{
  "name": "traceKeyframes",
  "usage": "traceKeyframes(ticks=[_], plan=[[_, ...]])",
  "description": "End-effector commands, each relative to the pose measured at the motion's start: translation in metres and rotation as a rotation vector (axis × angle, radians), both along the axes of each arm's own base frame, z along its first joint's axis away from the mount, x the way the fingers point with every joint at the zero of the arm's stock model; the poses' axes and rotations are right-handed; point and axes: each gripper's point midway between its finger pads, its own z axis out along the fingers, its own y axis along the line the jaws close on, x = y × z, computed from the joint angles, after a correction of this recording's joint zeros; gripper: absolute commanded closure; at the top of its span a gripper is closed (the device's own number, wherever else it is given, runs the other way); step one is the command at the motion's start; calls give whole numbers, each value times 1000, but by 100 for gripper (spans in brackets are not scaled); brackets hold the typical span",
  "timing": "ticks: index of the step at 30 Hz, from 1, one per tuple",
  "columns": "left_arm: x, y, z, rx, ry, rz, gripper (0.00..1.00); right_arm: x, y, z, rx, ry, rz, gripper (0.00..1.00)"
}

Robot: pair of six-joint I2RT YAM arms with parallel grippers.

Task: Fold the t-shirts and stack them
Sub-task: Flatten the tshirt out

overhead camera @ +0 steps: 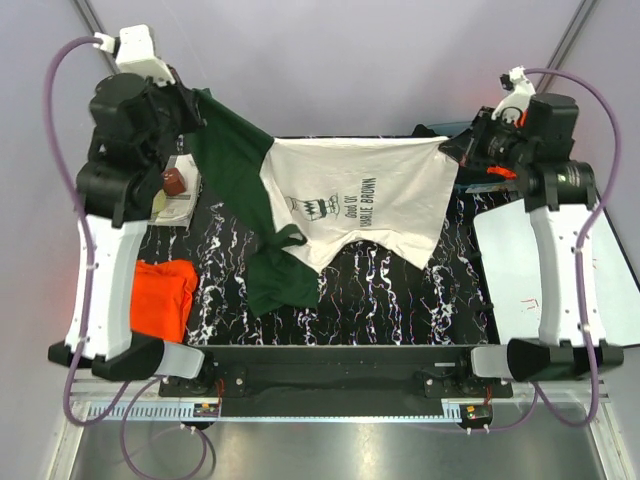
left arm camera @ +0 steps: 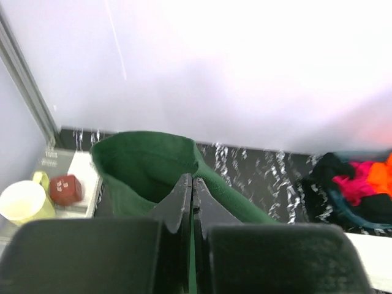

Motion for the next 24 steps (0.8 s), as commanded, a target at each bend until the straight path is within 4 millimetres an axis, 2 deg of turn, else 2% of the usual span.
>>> traceKeyframes(ticks=[1, 2, 3, 4, 5, 6, 7, 8, 9, 10, 11, 14, 16, 17, 18, 19, 20, 21, 22, 23, 24], plan=[[-49, -5, 60, 16, -186, -57, 100, -47, 12, 58, 14, -200, 77, 100], [-64, -4, 68, 20, -216, -69, 100, -56, 13, 63, 11, -221, 83, 100], [-70, -6, 69, 22, -221, -78, 100, -63, 13, 66, 11, -236, 87, 100], [-79, -12, 71, 20, -230, -106, 100, -79, 13, 77, 12, -275, 89, 100], [-95, -10, 78, 12, -258, -120, 100, -87, 13, 80, 11, -291, 90, 100], [-101, -10, 74, 14, -255, -125, 100, -96, 12, 83, 11, -304, 88, 100], [-109, -13, 76, 7, -265, -147, 100, -113, 12, 92, 10, -341, 87, 100], [-125, -8, 83, -5, -295, -156, 100, -122, 11, 96, 10, -357, 83, 100], [-131, -9, 80, -4, -295, -174, 100, -129, 11, 97, 12, -368, 80, 100], [-137, -9, 81, -7, -304, -187, 100, -145, 8, 105, 8, -406, 65, 100], [-150, -3, 85, -10, -328, -191, 100, -152, 6, 108, 9, -420, 54, 100], [-167, 6, 96, -5, -371, -188, 100, -169, 1, 116, 7, -464, 24, 100], [-174, 11, 110, -6, -406, -184, 100, -174, -1, 119, 5, -478, 9, 100], [-182, 15, 124, -11, -443, -181, 100, -175, -1, 122, 9, -481, 3, 100], [-183, 15, 129, -16, -455, -180, 100, -175, -2, 124, 10, -485, -3, 100], [-171, 10, 129, -2, -439, -179, 100, -167, -5, 120, 10, -467, -23, 100], [-174, 14, 141, -8, -464, -160, 100, -163, -6, 118, 16, -452, -31, 100], [-167, 13, 142, 3, -455, -149, 100, -157, -7, 116, 17, -443, -39, 100], [-140, 2, 130, 42, -389, -144, 100, -143, -8, 109, 23, -405, -53, 100], [-138, 6, 138, 41, -398, -118, 100, -134, -8, 102, 16, -380, -54, 100], [-126, 1, 132, 57, -369, -110, 100, -125, -9, 97, 14, -365, -60, 100]])
